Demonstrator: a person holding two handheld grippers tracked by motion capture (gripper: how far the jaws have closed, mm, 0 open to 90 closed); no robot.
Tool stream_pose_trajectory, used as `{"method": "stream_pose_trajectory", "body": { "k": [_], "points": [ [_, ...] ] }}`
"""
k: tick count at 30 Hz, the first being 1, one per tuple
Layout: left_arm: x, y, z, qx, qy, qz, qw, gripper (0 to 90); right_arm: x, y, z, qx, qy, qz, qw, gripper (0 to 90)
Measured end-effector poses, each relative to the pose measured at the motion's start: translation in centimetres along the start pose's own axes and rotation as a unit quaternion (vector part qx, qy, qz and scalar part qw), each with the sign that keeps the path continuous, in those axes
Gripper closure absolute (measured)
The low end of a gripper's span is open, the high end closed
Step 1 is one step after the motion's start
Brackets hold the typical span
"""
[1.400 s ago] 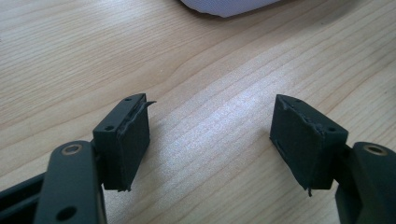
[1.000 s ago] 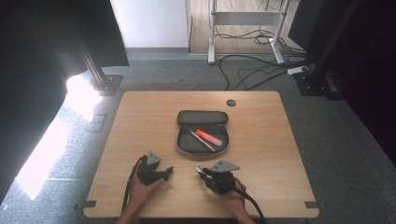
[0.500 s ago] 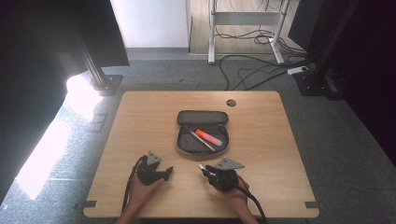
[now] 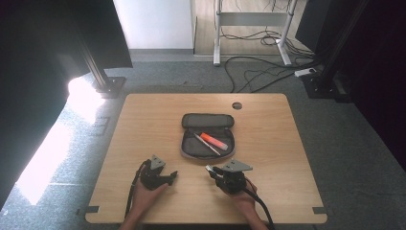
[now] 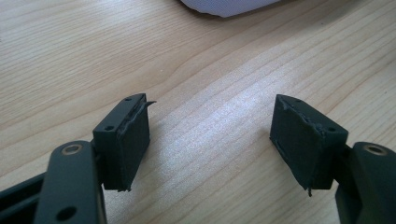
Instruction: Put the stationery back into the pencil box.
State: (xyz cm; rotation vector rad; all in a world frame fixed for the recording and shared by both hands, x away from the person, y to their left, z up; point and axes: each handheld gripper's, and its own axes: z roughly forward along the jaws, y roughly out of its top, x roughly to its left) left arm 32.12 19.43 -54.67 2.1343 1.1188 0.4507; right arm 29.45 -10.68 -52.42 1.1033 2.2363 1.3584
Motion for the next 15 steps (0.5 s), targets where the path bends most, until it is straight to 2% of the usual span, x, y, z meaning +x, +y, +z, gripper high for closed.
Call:
{"method": "stream_pose_trajectory", "body": {
  "k": [15],
  "points": [
    [0.0,0.0,0.0,0.0,0.0,0.0,1.0,28.6,-1.0,1.7,0.4,-0.012,-0.009,0.002,0.9999,72.8]
  ]
}}
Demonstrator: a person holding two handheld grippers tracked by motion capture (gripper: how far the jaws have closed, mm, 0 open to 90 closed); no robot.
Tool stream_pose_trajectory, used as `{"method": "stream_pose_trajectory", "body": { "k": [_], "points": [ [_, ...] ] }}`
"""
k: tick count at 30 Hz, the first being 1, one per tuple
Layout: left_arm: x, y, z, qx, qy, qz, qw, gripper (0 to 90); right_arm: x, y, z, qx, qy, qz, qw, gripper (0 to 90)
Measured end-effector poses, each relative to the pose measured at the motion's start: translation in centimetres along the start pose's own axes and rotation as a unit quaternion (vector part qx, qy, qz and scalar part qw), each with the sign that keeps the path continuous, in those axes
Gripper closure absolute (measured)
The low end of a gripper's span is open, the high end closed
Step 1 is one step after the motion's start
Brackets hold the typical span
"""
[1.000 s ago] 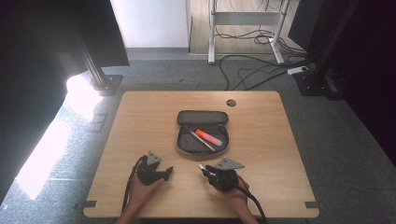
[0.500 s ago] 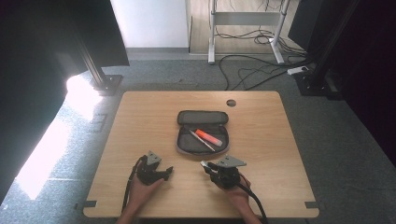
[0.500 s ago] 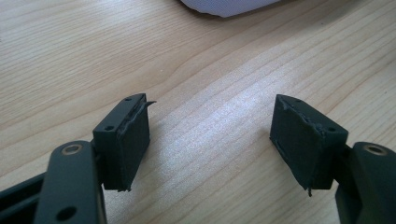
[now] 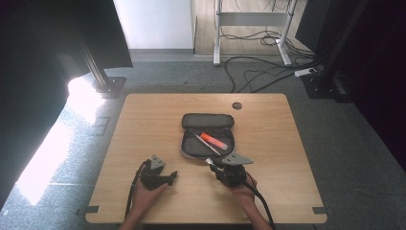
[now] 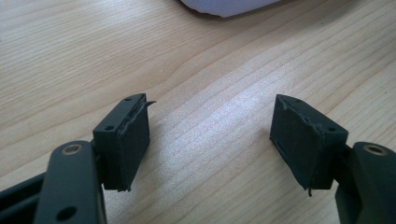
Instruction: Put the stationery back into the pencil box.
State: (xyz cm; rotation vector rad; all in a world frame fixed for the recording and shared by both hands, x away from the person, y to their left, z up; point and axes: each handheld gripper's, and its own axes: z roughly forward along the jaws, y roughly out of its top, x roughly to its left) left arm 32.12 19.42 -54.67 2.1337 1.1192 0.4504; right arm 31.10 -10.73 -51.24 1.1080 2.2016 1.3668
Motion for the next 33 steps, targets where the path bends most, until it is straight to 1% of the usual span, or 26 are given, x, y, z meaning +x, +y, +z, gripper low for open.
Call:
{"method": "stream_pose_trajectory", "body": {
  "k": [7,13,19,26,33],
  "points": [
    [0.0,0.0,0.0,0.0,0.0,0.0,1.0,28.6,-0.5,1.0,0.3,-0.003,0.0,0.003,1.0,72.8],
    [0.0,0.0,0.0,0.0,0.0,0.0,1.0,28.6,-1.0,1.7,1.0,-0.005,-0.002,0.005,1.0,72.9],
    [0.0,0.0,0.0,0.001,0.0,0.001,1.0,28.6,-1.3,2.1,1.4,-0.003,-0.002,0.004,1.0,72.9],
    [0.0,0.0,0.0,0.001,0.0,0.001,1.0,28.6,-1.4,2.6,2.0,0.001,0.001,-0.005,1.0,72.9],
    [0.0,0.0,0.0,0.001,0.0,0.001,1.0,28.6,-1.6,2.9,2.5,0.003,0.003,-0.002,1.0,72.9]
  ]
}}
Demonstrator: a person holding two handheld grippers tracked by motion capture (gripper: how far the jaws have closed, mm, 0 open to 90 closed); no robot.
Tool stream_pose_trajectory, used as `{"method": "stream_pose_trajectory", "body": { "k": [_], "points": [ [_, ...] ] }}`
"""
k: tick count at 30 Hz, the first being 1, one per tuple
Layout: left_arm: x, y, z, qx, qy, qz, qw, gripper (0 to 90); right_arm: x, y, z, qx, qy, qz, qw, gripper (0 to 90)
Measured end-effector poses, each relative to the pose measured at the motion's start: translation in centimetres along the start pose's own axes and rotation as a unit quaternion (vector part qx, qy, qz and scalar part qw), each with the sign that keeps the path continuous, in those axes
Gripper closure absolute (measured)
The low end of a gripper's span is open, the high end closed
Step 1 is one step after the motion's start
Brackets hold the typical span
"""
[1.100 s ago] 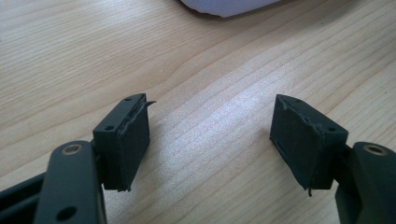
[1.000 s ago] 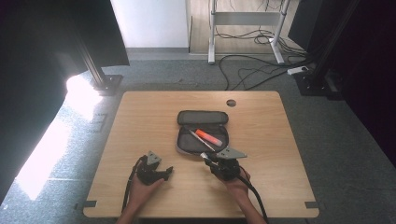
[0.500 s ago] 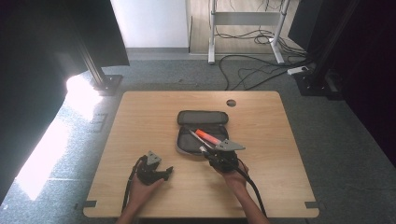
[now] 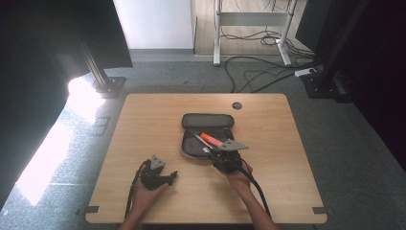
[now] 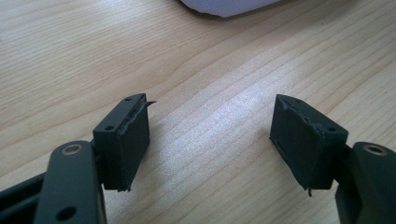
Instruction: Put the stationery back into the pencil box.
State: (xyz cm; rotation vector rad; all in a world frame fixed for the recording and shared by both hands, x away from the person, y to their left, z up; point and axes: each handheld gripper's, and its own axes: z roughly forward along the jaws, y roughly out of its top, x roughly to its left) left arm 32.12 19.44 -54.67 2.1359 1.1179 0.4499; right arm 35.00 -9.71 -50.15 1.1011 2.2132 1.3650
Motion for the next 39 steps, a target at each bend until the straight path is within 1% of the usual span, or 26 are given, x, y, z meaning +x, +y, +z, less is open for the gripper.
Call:
{"method": "stream_pose_trajectory", "body": {
  "k": [3,12,15,21,29,39],
  "points": [
    [0.0,0.0,0.0,0.0,0.0,0.0,1.0,28.5,0.0,0.2,0.3,0.0,-0.003,-0.001,1.0,72.9],
    [0.0,0.0,0.0,0.0,0.001,-0.001,1.0,28.5,-0.1,0.8,1.7,0.012,0.0,-0.006,0.9999,72.9],
    [0.0,0.0,0.0,-0.001,0.0,-0.002,1.0,28.6,0.0,1.1,2.2,0.017,0.001,-0.011,0.9998,72.9],
    [0.0,0.0,0.0,0.0,0.0,0.0,1.0,28.6,0.1,1.6,3.1,0.021,0.001,-0.011,0.9997,72.9],
    [0.0,0.0,0.0,-0.001,0.0,-0.001,1.0,28.6,0.1,1.7,4.0,0.027,-0.002,-0.01,0.9996,72.8],
    [0.0,0.0,0.0,-0.001,0.0,-0.001,1.0,28.6,-0.1,2.2,4.9,0.029,-0.004,-0.005,0.9996,72.8]
  ]
}}
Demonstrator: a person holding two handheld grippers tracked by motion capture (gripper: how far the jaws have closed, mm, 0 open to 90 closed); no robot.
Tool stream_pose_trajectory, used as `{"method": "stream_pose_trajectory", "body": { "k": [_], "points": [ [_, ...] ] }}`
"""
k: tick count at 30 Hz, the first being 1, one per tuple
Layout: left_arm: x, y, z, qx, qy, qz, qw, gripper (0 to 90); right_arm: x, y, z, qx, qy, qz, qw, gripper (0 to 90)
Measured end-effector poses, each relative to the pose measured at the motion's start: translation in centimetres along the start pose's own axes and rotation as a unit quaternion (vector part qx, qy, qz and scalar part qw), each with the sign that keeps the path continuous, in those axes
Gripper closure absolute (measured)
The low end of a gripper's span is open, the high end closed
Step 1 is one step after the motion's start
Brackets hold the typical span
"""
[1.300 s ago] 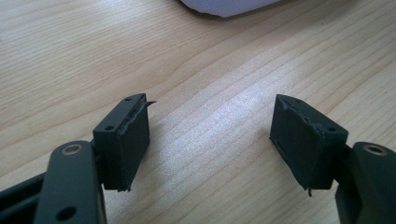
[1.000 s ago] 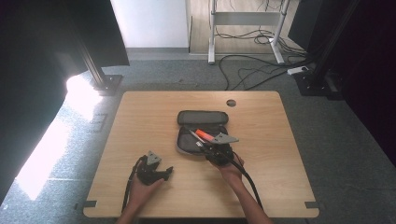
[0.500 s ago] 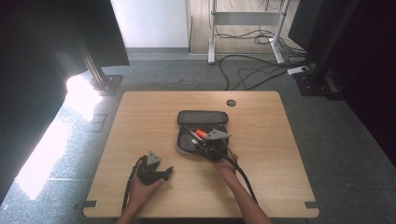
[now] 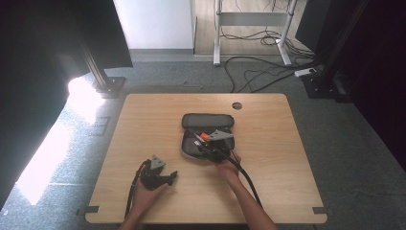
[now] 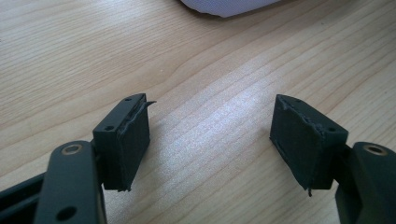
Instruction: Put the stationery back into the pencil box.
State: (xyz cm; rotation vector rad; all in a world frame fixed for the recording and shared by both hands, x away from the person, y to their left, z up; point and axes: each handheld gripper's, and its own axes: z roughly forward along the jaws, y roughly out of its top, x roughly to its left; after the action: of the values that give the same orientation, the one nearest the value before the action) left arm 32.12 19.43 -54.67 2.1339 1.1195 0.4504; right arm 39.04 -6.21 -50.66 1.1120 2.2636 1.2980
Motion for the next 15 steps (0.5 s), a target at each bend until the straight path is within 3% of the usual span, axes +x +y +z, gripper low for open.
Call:
{"method": "stream_pose_trajectory", "body": {
  "k": [15],
  "points": [
    [0.0,0.0,0.0,-0.001,0.0,0.0,1.0,28.5,0.1,0.2,2.4,0.019,-0.002,-0.003,0.9998,72.8]
  ]
}}
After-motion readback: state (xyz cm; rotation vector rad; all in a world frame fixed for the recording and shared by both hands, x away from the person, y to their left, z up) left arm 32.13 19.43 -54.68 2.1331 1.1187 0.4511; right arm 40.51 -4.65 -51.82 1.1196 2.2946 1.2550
